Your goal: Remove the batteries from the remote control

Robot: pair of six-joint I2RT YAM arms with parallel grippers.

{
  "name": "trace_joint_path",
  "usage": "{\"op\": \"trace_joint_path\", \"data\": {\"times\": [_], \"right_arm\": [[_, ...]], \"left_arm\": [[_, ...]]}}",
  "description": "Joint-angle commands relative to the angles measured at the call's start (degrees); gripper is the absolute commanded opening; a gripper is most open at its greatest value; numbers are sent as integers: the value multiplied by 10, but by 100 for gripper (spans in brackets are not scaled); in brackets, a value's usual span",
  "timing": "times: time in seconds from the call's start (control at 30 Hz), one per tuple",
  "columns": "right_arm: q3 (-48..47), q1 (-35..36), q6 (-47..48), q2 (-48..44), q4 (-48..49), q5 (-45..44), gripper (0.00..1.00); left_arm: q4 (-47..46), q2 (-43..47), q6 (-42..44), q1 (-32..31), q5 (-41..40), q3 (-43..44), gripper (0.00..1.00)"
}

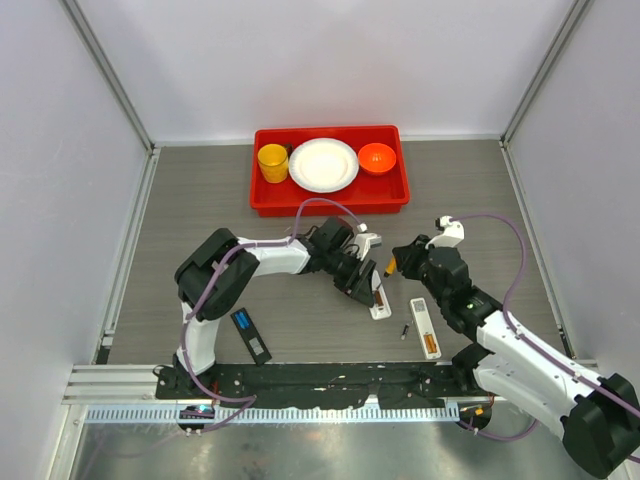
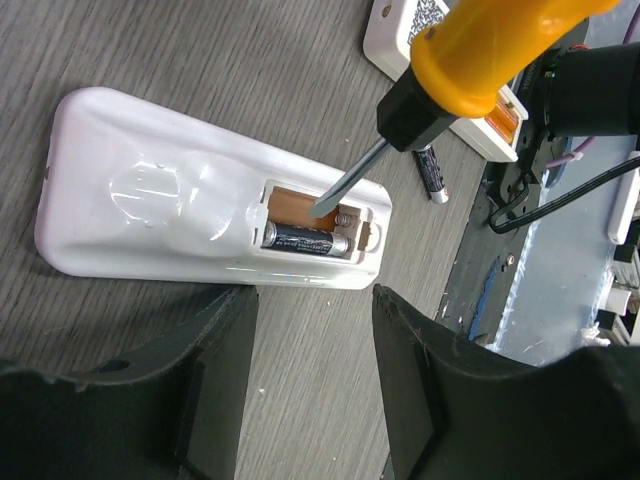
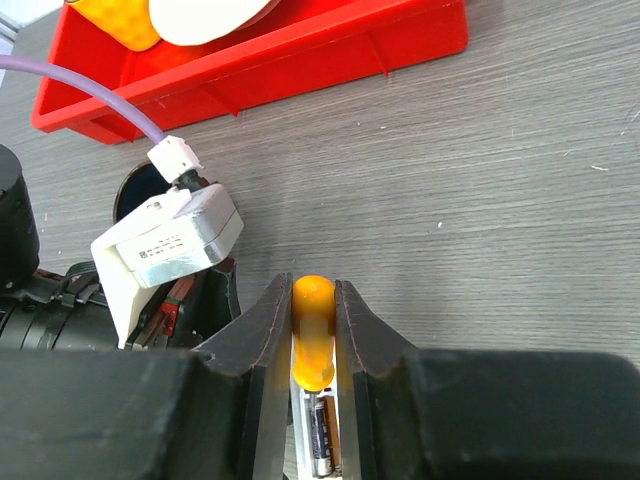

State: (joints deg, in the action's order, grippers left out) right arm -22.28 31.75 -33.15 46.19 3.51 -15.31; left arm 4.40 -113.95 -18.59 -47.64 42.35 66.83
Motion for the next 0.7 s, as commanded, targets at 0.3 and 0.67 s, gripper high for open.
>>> {"op": "trace_joint_path", "data": {"times": [0.3, 0.67], "right_arm": [[-11, -1, -16, -16, 31, 2, 1], [-29, -5, -32, 41, 15, 25, 1]], "left_arm": [[52, 36, 61, -3, -93, -8, 40], [78, 12, 74, -11, -90, 11, 3]]}}
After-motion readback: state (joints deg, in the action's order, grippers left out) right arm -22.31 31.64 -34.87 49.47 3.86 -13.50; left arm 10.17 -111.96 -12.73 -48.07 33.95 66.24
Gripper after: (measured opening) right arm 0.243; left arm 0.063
